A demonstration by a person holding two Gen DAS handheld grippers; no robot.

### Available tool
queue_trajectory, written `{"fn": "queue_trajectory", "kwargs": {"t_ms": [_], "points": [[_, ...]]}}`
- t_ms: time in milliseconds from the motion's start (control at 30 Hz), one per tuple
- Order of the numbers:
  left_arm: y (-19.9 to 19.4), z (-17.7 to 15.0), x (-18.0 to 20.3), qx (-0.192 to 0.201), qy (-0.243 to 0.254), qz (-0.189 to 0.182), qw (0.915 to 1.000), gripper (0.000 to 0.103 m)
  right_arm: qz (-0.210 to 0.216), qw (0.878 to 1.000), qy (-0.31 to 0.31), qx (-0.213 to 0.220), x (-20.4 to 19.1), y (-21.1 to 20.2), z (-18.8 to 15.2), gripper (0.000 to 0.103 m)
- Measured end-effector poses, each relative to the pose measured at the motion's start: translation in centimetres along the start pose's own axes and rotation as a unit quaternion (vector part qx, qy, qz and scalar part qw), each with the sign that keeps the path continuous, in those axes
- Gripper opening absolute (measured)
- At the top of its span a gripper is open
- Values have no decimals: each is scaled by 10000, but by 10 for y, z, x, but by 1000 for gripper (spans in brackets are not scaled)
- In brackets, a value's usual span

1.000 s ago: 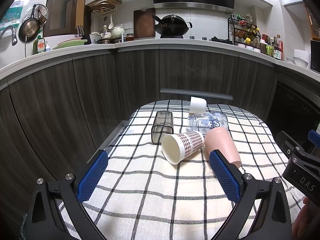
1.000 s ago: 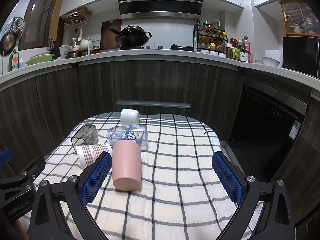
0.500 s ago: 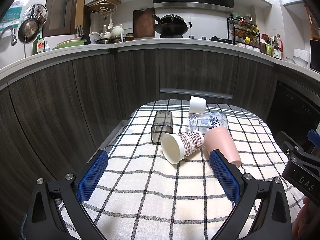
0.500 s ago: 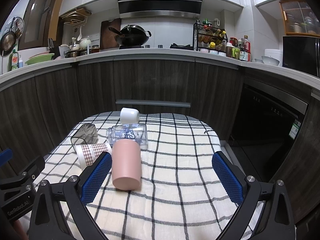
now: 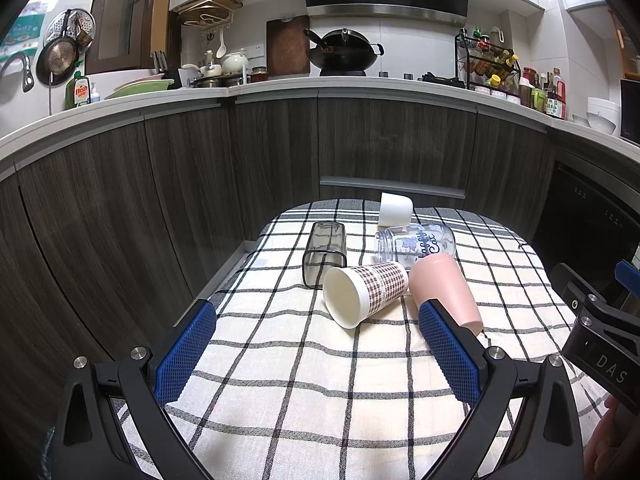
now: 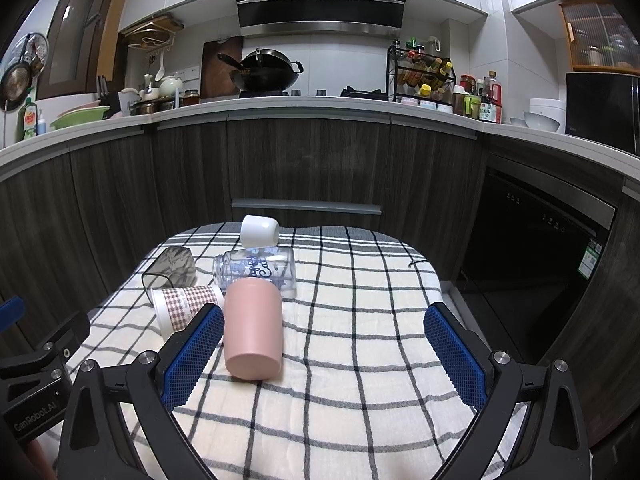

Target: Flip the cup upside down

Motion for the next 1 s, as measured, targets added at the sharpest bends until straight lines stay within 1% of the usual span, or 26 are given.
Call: {"fn": "queue_trajectory", "kwargs": {"t_ms": [333,600,700,833,933,1000], "points": [[0,-1,-1,-11,-6,17,10000,103,31,10000,-54,0,-6,2,-3,101],[0,2,-3,-44,-24,98,9999,103,65,9999,-80,-30,-7,1,-2,101],[-2,5,-4,-81,-63,229,9997,103,120,9998,-106,-73,-8,2,2,101],[-3,13,-6,-139,-167,510,9985,103,255,9994,-193,-146,-11,8,13,101],[-1,20,-9,-156,-250,748,9968,103,353,9988,-283,-161,-15,14,24,101],[2,26,-10,-185,-354,882,9953,103,458,9978,-459,-144,-20,19,35,101]]}}
Point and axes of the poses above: each gripper's, at about its wrist camera, not at the fingertips, and y roughly the way its jaws point, x to its right, z to its top, the point moved 6 cm from there along y, roughly the way its jaws point, and after that the axes turned 15 degrees about -z, right-handed, at the moved point
